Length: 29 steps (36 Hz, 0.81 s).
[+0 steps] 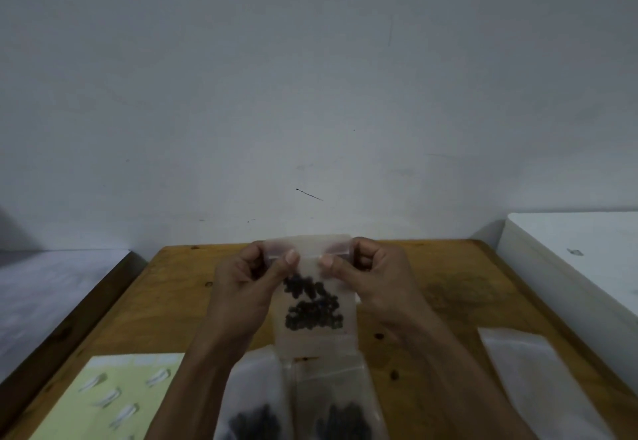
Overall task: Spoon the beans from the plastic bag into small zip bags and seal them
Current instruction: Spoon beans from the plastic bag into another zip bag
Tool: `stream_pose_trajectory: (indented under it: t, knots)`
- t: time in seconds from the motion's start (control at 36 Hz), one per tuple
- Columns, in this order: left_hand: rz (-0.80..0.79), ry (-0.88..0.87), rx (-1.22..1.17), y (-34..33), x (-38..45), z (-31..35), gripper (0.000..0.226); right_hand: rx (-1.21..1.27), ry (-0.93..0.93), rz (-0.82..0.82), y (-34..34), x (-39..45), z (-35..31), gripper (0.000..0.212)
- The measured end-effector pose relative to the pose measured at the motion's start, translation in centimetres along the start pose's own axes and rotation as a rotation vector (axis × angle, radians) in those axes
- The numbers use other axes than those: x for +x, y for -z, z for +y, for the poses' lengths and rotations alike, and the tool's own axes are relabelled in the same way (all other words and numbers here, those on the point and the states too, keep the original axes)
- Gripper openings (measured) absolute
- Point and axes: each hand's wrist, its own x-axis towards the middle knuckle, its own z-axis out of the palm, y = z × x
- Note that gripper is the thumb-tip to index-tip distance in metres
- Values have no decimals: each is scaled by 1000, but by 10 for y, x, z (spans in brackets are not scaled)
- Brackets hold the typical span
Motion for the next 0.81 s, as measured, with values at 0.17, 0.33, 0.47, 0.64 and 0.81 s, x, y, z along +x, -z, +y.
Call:
stream_pose_trajectory:
  t: [0.17, 0.33, 0.47, 0.64, 0.81]
  knots:
    - [-6, 56, 6, -6, -6, 1, 18, 69, -66, -51, -2, -7, -5, 13]
    - [-74, 132, -27, -11, -15, 6, 32, 41, -37, -29, 1, -14, -7, 9]
    - [-44, 101, 68, -19, -20, 8, 20, -21, -31, -20, 3, -21, -4, 5]
    - [-29, 111, 103, -24, -26, 5, 20, -2, -92, -10, 6, -30, -2, 5]
    - [-41, 181, 77, -22, -36, 1, 24, -2, -193, -46, 21, -42, 2, 17]
